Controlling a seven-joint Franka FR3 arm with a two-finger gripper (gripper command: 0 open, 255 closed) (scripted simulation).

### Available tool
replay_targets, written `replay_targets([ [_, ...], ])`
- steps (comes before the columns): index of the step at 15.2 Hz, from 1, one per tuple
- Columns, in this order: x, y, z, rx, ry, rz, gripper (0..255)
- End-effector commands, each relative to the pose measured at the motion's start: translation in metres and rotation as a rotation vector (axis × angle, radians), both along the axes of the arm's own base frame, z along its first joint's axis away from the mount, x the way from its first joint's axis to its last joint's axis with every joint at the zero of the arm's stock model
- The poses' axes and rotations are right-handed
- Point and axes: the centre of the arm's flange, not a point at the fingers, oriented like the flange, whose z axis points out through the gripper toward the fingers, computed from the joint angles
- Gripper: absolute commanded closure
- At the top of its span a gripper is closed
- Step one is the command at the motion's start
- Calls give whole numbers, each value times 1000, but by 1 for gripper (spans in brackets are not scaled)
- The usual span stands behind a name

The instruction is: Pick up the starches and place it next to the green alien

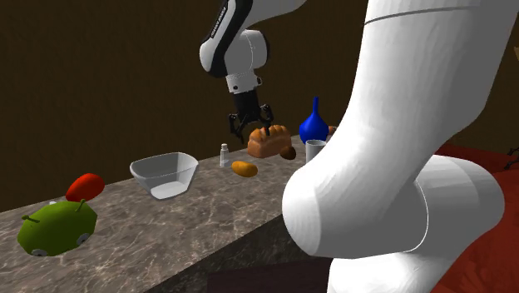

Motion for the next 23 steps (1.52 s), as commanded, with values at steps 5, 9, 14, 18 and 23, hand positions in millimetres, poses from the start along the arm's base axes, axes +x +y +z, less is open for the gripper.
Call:
replay_targets([
  [5,60,31,-49,-89,-10,84,0],
  [9,98,53,-82,-147,-16,140,0],
  [14,143,80,-124,-221,-23,209,0],
  [18,179,101,-159,-279,-30,264,0],
  [23,190,96,-186,-293,-31,277,0],
])
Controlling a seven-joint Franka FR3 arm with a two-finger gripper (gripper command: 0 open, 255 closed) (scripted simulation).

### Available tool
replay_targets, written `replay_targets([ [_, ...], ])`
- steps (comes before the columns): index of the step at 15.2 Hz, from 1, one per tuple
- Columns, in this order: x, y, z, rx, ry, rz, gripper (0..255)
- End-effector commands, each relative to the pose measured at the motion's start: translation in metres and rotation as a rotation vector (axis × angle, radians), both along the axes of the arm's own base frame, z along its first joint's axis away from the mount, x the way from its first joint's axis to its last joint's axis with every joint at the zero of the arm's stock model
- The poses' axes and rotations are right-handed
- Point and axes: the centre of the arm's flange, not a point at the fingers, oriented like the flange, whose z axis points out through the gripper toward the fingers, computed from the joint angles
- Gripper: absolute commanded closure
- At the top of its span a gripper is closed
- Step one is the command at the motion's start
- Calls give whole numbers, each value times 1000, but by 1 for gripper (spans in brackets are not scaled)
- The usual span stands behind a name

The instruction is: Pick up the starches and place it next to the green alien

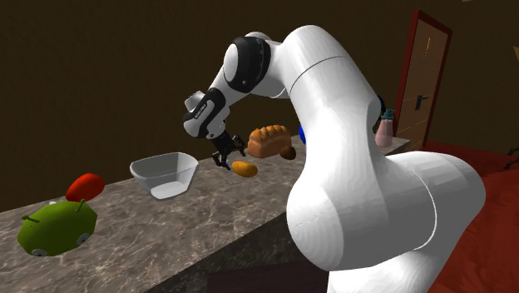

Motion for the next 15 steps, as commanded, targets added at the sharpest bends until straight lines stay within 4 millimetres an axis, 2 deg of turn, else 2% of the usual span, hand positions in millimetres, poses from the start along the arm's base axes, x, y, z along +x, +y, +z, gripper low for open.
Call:
replay_targets([
  [1,1,-3,-9,-1,-1,1,0],
  [4,2,-9,-21,-1,-1,1,0],
  [12,2,-9,-21,-1,-1,1,0],
  [13,2,-9,-21,-1,-1,1,255],
  [15,2,-9,-21,-1,-1,1,255],
])
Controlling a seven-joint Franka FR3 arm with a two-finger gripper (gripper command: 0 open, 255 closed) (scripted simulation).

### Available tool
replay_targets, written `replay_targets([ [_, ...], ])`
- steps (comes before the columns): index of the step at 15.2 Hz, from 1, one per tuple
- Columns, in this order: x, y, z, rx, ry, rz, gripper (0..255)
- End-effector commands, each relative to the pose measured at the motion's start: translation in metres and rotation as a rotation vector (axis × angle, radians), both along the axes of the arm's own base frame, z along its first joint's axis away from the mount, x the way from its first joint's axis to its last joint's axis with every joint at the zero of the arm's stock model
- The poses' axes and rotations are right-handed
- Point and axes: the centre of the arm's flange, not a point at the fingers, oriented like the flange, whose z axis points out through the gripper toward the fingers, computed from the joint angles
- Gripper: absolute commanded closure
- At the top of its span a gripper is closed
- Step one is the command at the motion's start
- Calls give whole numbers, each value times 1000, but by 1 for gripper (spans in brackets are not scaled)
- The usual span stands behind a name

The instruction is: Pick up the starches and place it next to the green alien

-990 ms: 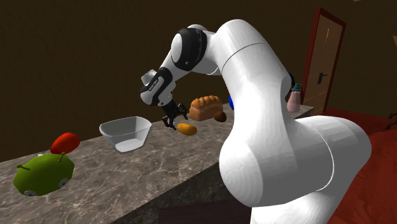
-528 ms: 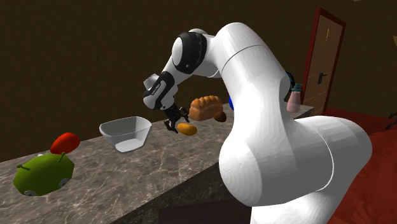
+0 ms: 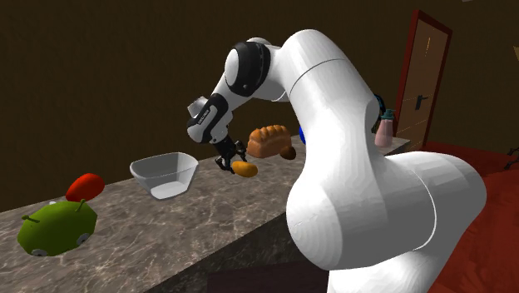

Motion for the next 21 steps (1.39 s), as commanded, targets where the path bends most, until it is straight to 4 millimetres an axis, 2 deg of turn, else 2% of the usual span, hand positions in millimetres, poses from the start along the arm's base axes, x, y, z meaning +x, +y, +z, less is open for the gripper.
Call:
replay_targets([
  [1,0,0,-1,0,1,0,255],
  [7,0,0,-1,0,1,0,255],
  [21,0,0,73,0,1,0,255],
])
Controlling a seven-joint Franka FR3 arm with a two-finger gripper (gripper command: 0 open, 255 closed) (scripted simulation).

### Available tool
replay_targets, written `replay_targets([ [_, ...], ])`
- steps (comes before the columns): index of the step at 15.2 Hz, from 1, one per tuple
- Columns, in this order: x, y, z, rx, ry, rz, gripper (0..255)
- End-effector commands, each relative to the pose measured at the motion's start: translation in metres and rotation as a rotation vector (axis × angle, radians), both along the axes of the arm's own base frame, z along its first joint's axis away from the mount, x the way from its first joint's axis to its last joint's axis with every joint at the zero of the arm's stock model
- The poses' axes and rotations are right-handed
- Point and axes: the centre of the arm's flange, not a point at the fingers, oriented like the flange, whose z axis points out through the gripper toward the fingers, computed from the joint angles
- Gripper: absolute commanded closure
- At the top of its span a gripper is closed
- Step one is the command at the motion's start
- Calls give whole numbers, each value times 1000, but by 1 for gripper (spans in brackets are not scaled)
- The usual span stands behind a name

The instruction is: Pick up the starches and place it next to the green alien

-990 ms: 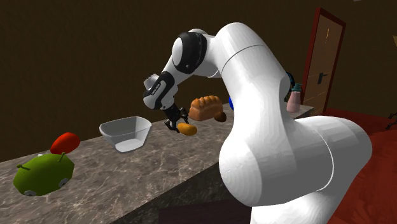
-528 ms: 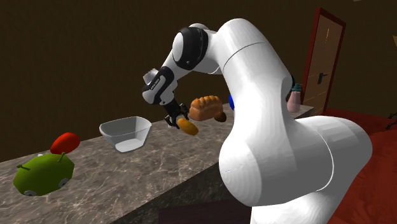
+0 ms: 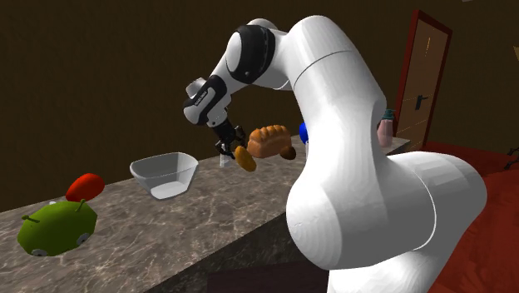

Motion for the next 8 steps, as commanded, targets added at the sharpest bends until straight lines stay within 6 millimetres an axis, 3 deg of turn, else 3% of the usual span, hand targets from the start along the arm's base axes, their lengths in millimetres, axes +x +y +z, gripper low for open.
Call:
replay_targets([
  [1,0,0,10,0,1,0,255],
  [8,0,0,47,0,1,0,255],
])
